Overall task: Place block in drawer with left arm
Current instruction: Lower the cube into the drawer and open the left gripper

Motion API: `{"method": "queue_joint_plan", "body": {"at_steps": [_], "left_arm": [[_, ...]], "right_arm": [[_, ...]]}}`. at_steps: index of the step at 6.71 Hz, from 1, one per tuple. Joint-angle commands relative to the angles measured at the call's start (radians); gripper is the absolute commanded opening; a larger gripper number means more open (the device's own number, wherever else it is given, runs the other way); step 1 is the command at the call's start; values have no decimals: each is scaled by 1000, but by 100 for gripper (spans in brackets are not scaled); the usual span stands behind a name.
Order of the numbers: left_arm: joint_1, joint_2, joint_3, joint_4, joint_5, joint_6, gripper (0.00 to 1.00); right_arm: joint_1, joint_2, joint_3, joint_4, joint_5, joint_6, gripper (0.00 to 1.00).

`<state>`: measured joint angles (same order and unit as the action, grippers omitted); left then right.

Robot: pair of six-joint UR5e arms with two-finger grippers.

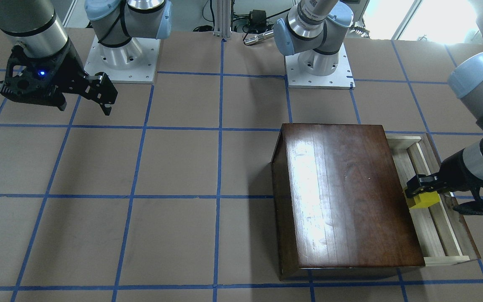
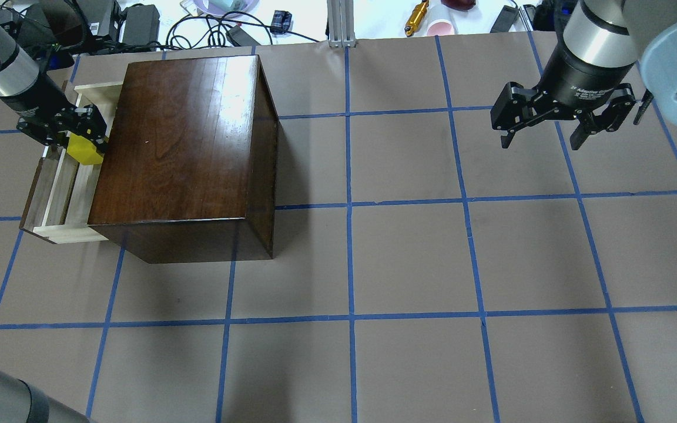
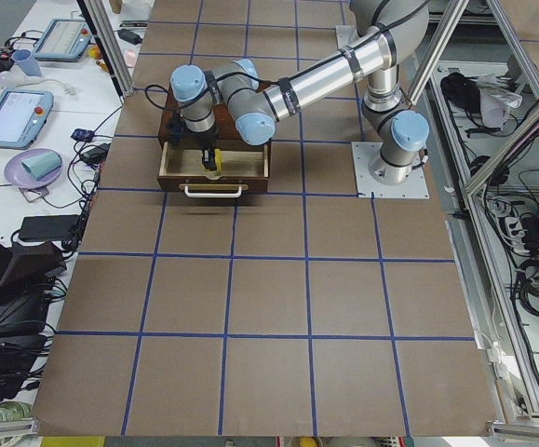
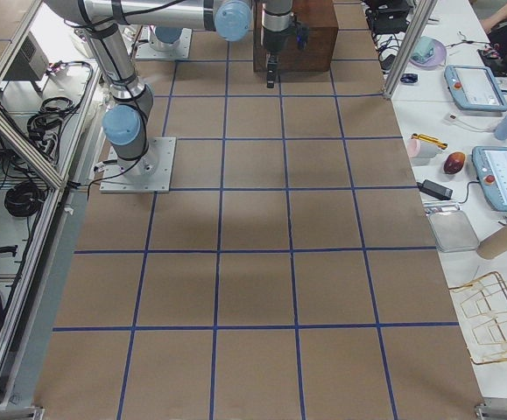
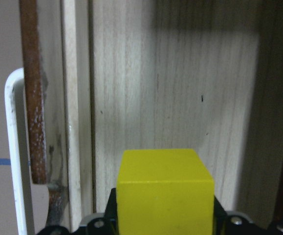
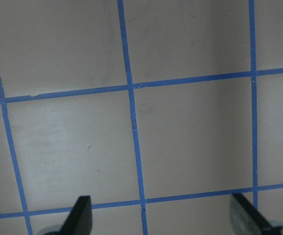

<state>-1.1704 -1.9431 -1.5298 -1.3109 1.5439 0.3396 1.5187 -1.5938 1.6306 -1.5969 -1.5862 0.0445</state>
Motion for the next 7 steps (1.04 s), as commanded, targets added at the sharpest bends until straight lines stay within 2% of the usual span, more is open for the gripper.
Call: {"method": "queue_joint_plan", "body": {"at_steps": [1,2,4,7], "left_arm": [[0,-13,-9,18,-1,-1,47],[0,-13,-4,18,-2,-4,97],[3,15,5,3,5,-2,100],[5,65,126,-215,7,-1,100]], "right_arm": [[0,0,0,0,0,0,100],[0,0,0,0,0,0,100],[0,0,0,0,0,0,100],[0,0,0,0,0,0,100]]}}
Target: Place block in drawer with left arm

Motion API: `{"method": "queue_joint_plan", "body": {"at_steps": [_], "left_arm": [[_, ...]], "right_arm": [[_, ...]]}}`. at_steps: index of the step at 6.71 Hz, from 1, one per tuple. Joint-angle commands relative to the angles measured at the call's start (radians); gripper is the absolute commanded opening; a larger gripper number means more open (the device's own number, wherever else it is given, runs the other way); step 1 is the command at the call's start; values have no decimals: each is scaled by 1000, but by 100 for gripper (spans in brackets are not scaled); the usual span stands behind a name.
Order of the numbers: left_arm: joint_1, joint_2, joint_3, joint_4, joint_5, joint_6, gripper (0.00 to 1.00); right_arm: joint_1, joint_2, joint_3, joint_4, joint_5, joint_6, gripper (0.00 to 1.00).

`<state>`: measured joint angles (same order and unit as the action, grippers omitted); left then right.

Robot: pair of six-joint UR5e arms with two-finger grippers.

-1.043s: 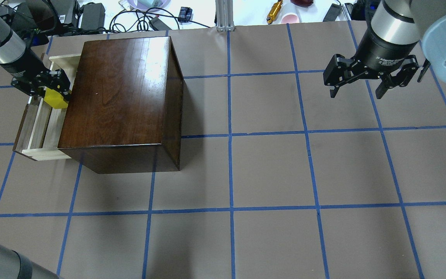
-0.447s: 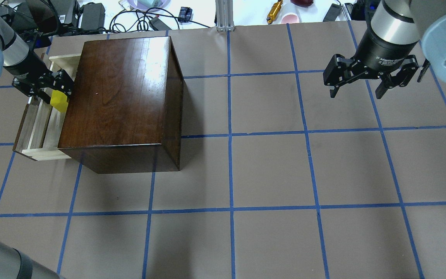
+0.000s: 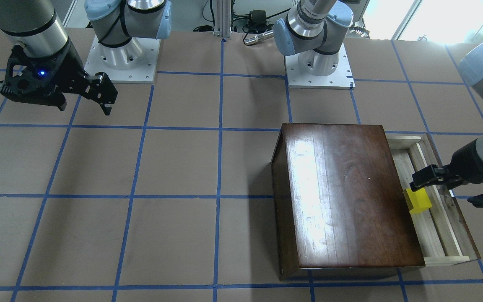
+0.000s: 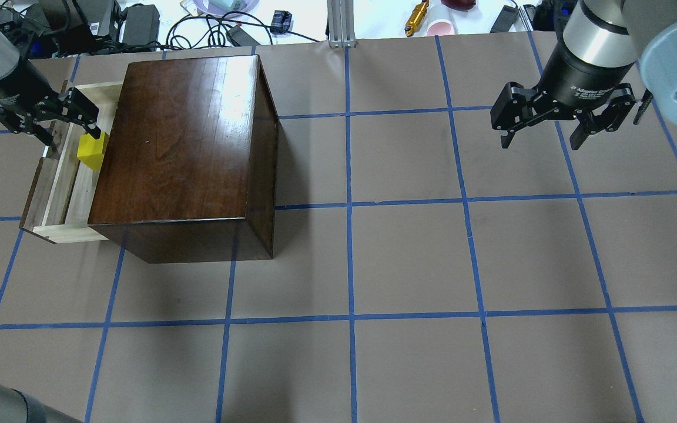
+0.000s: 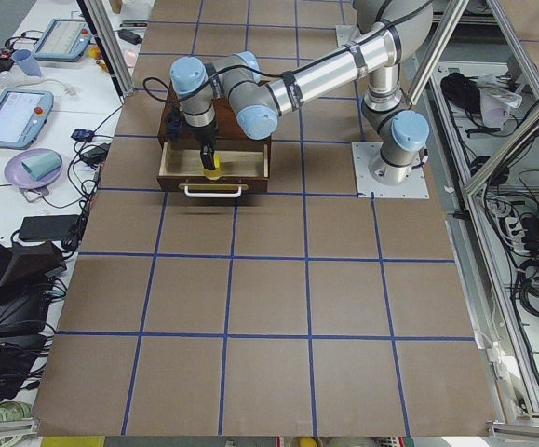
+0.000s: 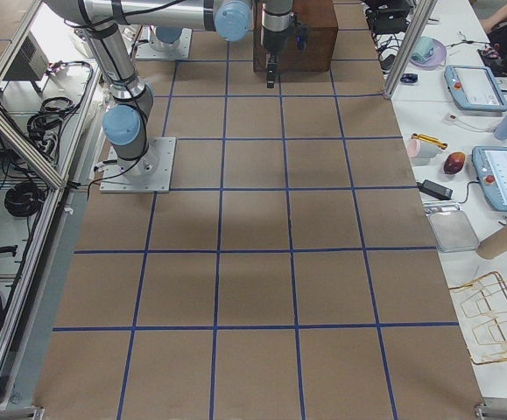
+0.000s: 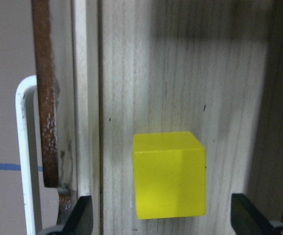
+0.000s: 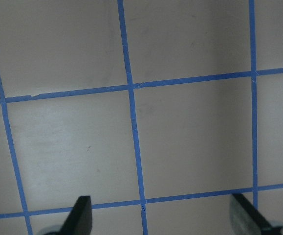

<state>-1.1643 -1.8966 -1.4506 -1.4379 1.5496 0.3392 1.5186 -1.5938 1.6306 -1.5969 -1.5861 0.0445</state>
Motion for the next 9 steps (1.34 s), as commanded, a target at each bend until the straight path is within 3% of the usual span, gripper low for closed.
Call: {"method": "queue_joint_plan", "body": {"at_steps": [1,6,9], "left_arm": [[-14,55,62,-146,0,-2,100],[-23,266,55,-256,1,-3,100],[-182,272,55,-292,14,-174,100]], "right_arm": [[0,0,0,0,0,0,100],[0,0,0,0,0,0,100],[0,0,0,0,0,0,100]]}}
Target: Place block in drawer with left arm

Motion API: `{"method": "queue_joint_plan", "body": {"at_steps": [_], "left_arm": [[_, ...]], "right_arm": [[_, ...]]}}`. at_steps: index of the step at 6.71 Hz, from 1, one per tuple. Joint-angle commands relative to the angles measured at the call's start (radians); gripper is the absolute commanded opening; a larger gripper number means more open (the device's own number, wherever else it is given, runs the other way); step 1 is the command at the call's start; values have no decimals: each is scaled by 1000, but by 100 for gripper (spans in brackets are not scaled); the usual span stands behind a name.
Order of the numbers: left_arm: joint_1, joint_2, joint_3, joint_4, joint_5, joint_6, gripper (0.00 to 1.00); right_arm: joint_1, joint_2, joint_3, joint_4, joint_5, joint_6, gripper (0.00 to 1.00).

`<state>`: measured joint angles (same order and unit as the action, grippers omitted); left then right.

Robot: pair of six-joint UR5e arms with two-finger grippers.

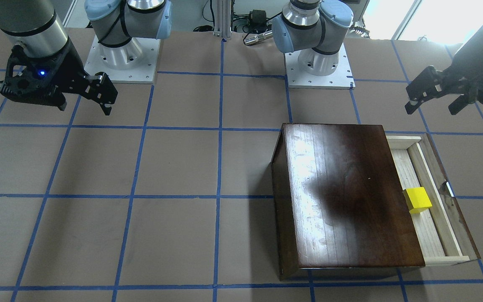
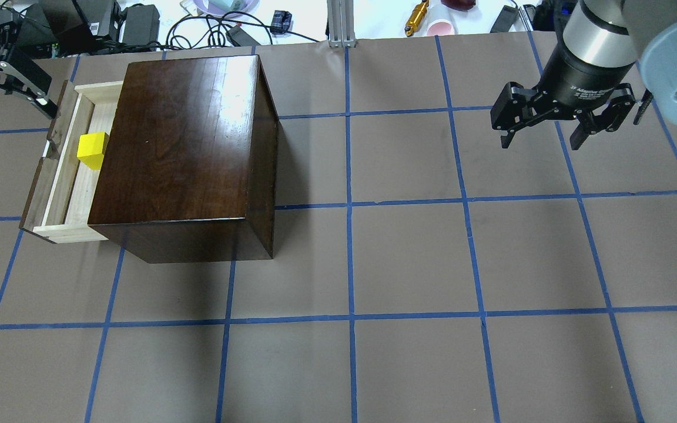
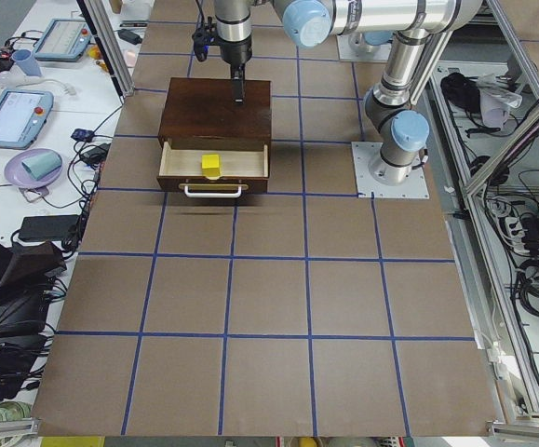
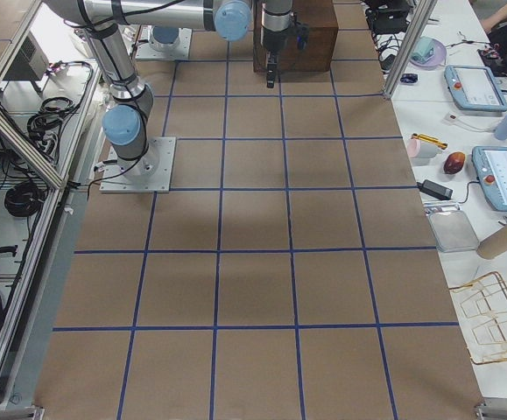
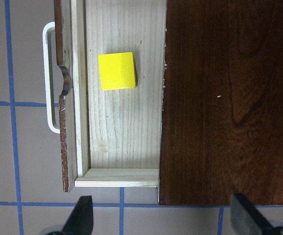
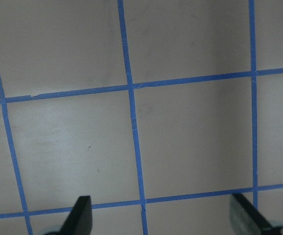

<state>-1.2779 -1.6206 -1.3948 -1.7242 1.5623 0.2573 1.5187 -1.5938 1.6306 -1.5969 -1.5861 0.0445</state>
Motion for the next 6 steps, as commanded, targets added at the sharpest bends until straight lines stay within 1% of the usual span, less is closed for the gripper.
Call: {"method": "queue_joint_plan", "body": {"at_steps": [1,2,3,5,6], "left_arm": [[-142,-19,-1,-2,-1,-195,100],[-202,-31,-4,5,-1,-282,100],[-233,-30,-15,5,2,-303,100],[-241,-30,-30,8,-1,-314,100],[-241,-35,-35,71,-2,-306,100]], "right_arm": [[0,0,0,0,0,0,100],[0,0,0,0,0,0,100],[0,0,0,0,0,0,100],[0,0,0,0,0,0,100],[0,0,0,0,0,0,100]]}}
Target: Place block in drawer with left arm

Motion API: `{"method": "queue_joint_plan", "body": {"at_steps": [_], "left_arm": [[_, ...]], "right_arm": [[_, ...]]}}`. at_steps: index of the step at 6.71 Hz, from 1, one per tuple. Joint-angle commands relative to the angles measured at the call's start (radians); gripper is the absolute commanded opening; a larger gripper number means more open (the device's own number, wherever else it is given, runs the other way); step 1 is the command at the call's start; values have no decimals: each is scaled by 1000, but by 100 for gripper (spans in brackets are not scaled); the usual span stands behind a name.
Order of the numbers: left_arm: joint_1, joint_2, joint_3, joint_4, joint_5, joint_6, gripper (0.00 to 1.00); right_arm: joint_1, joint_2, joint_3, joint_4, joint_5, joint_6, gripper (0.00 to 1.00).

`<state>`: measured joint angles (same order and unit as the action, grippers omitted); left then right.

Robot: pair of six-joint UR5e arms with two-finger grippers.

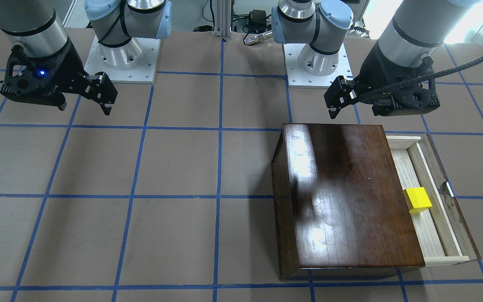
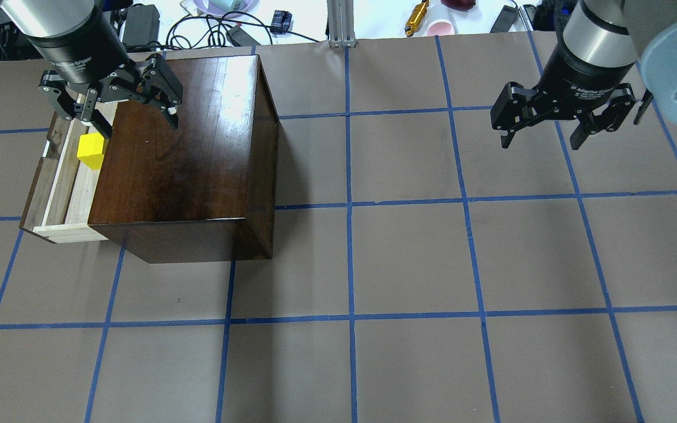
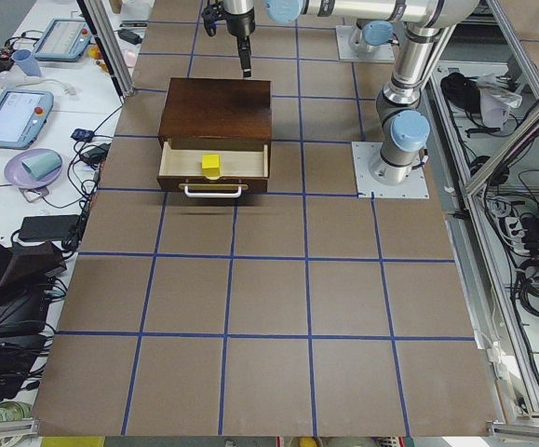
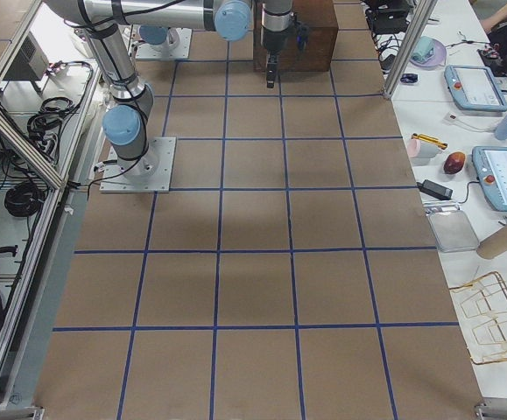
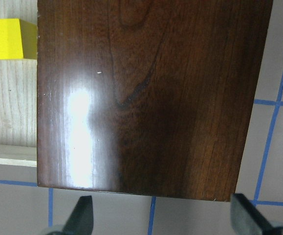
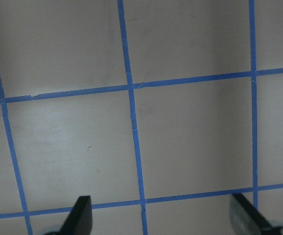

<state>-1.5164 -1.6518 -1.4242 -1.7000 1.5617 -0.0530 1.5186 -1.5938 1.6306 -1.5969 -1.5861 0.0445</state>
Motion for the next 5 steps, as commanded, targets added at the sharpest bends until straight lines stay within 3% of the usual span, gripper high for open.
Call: {"method": "queue_joint_plan", "body": {"at_steps": [1,5], "left_arm": [[-2,-5,-13,72,-2,12,100],[1,-5,-15,89,-2,10,100]], "right_arm": [[0,0,0,0,0,0,100],[0,0,0,0,-2,0,100]]}}
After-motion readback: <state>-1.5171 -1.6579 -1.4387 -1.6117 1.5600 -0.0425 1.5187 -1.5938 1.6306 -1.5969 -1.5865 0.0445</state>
